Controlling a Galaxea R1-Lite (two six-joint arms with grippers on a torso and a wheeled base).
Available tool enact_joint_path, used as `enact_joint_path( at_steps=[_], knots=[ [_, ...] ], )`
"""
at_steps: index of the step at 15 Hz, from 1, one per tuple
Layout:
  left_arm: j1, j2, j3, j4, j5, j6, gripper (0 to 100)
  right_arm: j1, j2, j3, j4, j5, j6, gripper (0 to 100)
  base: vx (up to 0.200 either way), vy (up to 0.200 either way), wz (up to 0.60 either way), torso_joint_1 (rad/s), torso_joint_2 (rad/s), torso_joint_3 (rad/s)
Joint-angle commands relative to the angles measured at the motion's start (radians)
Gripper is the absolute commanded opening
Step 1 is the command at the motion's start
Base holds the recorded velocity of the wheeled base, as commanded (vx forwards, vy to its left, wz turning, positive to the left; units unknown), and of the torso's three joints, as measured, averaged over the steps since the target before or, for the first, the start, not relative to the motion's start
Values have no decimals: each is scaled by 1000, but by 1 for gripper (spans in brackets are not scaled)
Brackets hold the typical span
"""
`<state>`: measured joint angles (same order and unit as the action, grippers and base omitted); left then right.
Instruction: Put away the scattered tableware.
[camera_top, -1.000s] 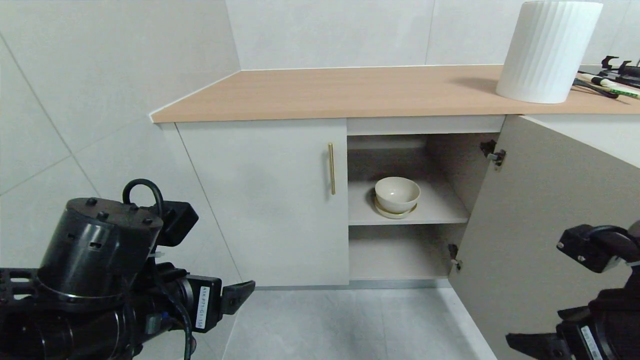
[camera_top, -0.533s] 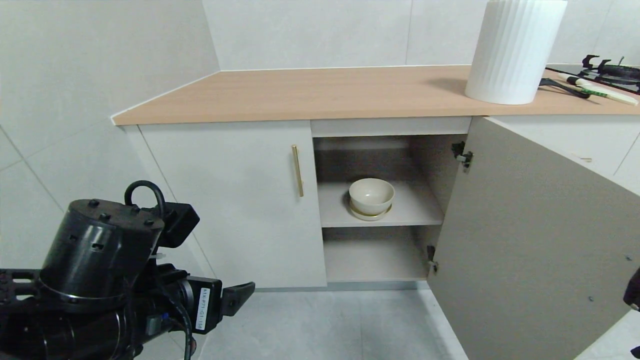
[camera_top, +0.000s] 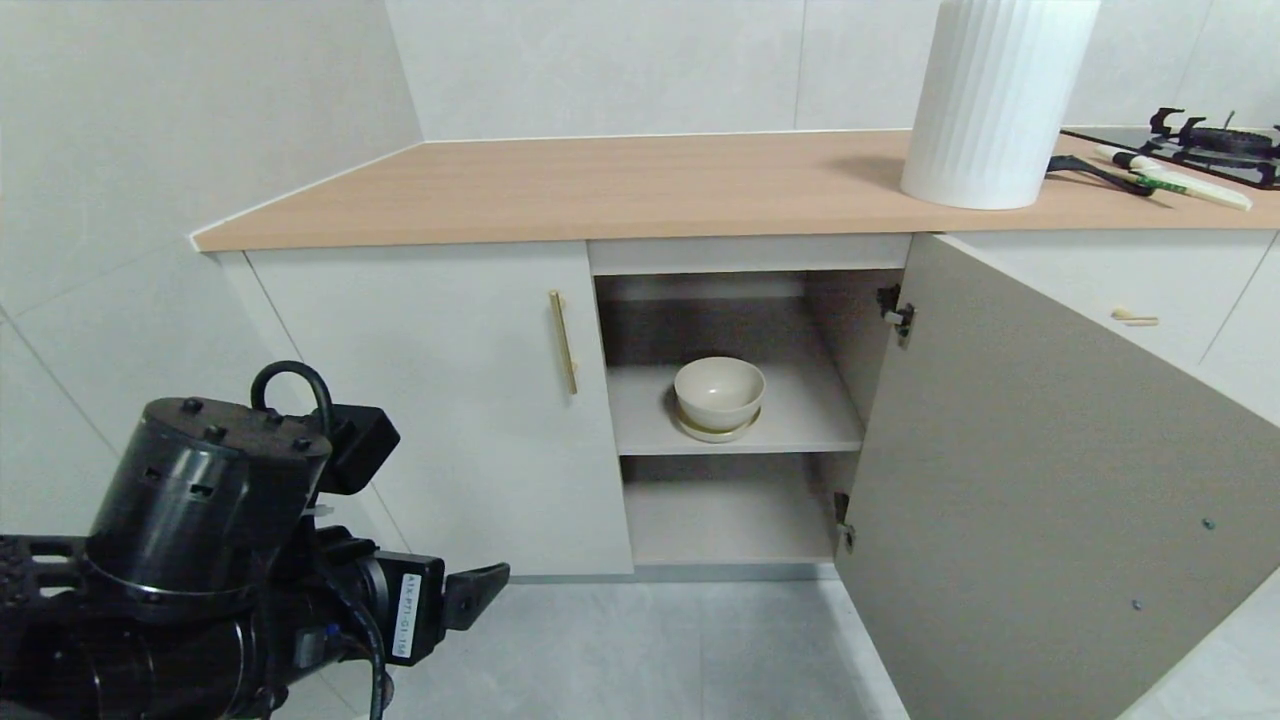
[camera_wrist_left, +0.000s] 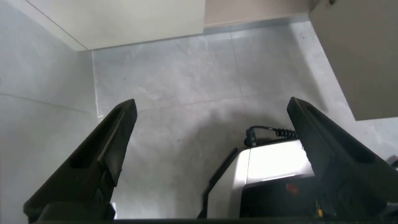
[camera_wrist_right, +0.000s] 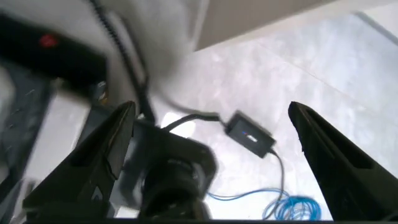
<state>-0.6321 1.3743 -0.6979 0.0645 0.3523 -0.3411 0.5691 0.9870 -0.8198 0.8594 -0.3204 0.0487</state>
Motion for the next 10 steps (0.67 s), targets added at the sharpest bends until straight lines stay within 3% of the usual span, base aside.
enact_joint_path(
  at_steps=[1, 6, 10],
  knots=[
    [0, 3, 0, 0, 0, -1, 100, -75, -22, -15, 17, -35, 0, 100, 0, 0, 0, 0, 0, 0],
    [0, 6, 0, 1, 0, -1, 100, -218, -33, -85, 89, -68, -6, 100, 0, 0, 0, 0, 0, 0],
    [0, 5, 0, 1, 0, -1, 100, -270, -10, -87, 83, -69, -13, 100, -200, 0, 0, 5, 6, -1]
  ],
)
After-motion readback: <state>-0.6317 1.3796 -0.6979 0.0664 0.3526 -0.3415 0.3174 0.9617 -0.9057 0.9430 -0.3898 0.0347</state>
